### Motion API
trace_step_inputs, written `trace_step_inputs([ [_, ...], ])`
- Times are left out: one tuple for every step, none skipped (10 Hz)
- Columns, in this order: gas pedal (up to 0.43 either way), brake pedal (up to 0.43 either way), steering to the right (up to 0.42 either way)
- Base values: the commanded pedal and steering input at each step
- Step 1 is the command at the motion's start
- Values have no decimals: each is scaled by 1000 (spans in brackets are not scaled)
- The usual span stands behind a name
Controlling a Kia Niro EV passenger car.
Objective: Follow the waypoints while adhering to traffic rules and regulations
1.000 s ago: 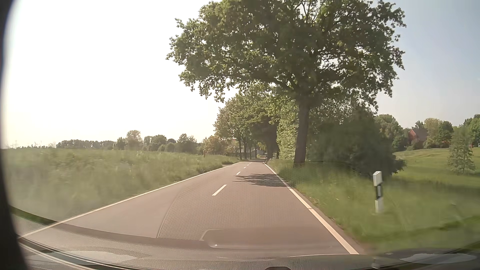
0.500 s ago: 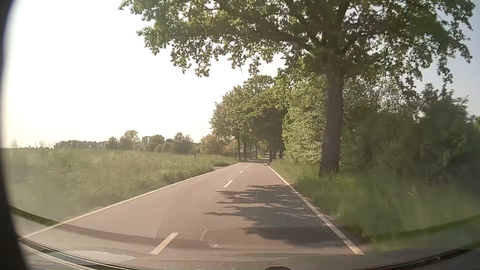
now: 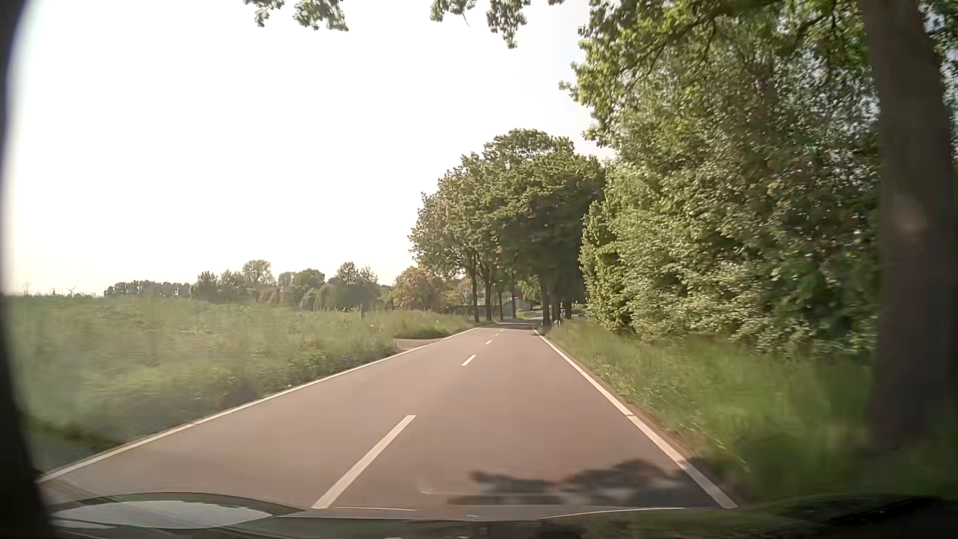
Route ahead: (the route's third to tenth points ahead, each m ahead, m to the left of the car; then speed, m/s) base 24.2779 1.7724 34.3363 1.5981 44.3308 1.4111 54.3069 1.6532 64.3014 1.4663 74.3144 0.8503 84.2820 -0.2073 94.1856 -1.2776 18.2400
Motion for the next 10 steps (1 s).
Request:
trace_step_inputs([
  [79,0,-2],
  [87,0,-2],
  [87,0,-2],
  [98,0,-2],
  [98,0,-2],
  [118,0,-2],
  [118,0,-2],
  [118,0,-1],
  [118,0,1],
  [118,0,3],
])
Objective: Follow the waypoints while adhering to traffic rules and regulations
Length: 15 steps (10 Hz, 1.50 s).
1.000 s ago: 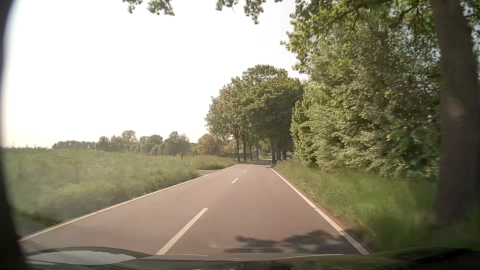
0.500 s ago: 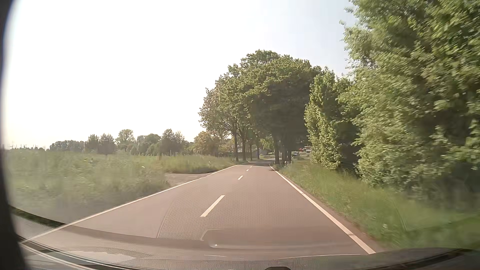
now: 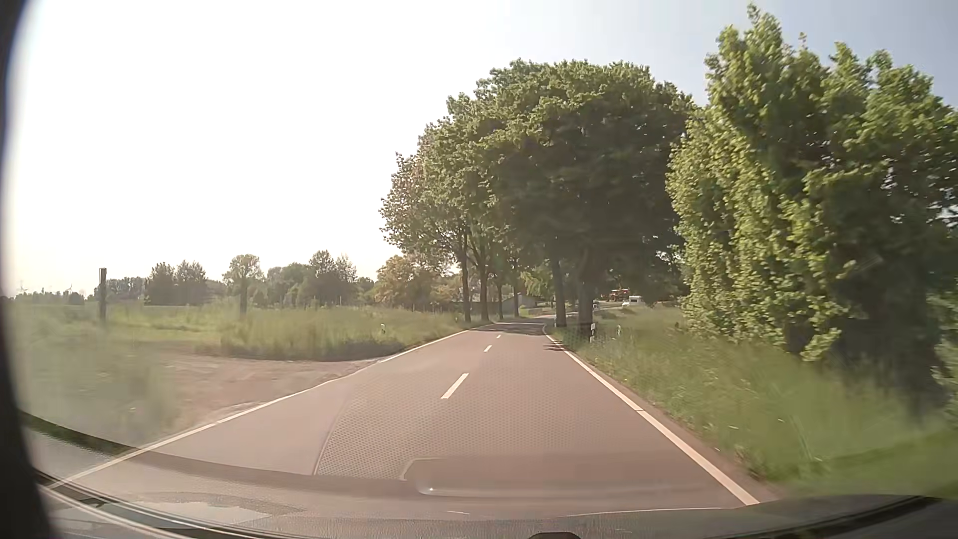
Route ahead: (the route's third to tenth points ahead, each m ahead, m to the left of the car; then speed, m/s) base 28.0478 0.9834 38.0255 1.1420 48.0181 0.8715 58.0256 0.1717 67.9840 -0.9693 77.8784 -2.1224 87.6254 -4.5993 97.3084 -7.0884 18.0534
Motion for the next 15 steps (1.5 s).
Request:
trace_step_inputs([
  [118,0,3],
  [118,0,4],
  [118,0,5],
  [118,0,5],
  [118,0,5],
  [110,0,5],
  [110,0,5],
  [110,0,5],
  [110,0,5],
  [110,0,5],
  [110,0,5],
  [110,0,5],
  [98,0,5],
  [98,0,4],
  [98,0,3],
])
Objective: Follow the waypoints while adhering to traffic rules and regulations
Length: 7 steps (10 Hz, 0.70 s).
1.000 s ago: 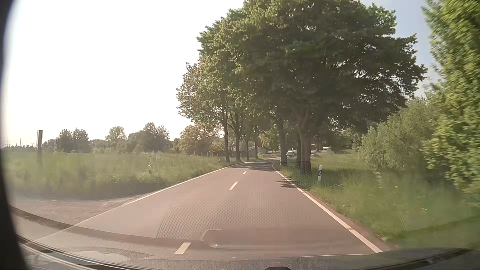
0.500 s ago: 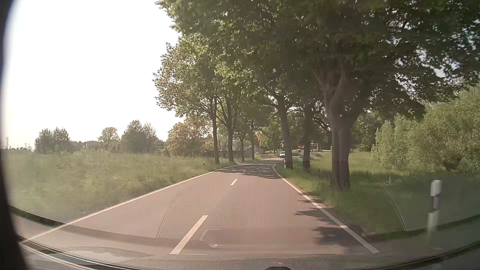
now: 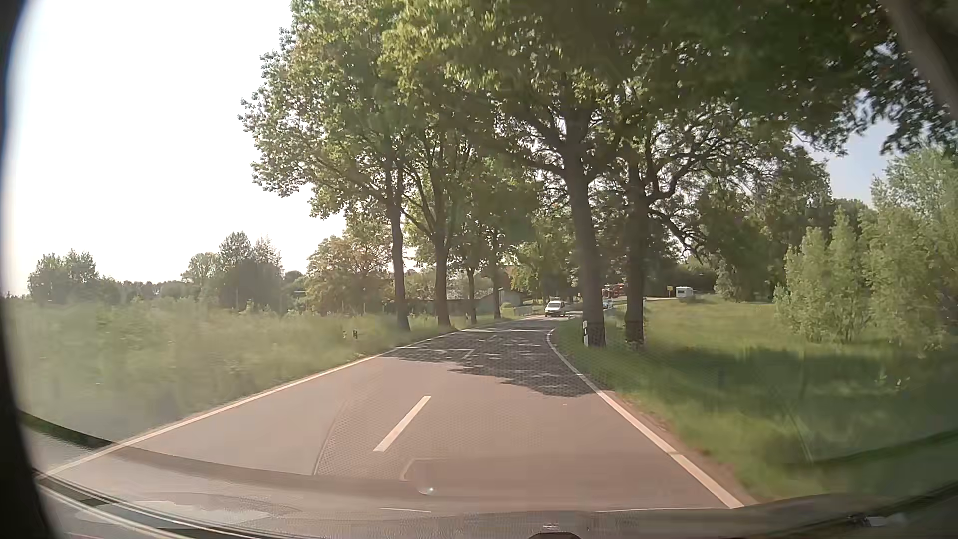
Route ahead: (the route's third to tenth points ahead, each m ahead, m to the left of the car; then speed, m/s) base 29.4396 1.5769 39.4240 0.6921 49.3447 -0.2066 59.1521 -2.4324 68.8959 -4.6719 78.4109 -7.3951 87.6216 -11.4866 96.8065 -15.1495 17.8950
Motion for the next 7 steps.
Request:
trace_step_inputs([
  [98,0,1],
  [98,0,1],
  [98,0,1],
  [98,0,1],
  [98,0,4],
  [98,0,7],
  [98,0,7],
])
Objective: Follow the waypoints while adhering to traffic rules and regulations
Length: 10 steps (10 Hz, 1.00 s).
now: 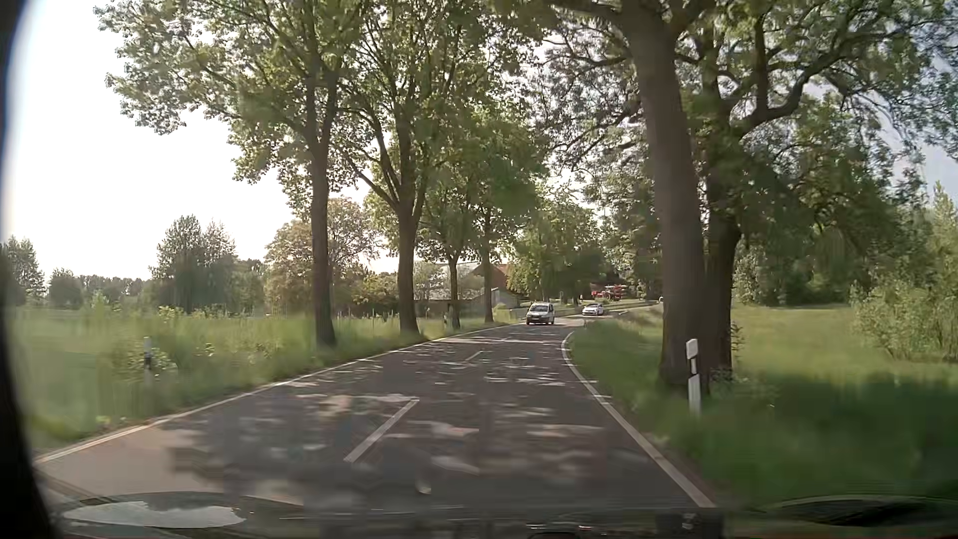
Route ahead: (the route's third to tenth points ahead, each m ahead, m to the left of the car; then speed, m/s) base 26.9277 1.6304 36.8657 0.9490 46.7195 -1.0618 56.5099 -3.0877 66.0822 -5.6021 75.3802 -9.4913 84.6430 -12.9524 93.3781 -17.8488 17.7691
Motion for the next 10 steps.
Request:
trace_step_inputs([
  [98,0,7],
  [98,0,8],
  [98,0,10],
  [98,0,15],
  [98,0,16],
  [98,0,17],
  [98,0,18],
  [110,0,23],
  [130,0,23],
  [150,0,23],
])
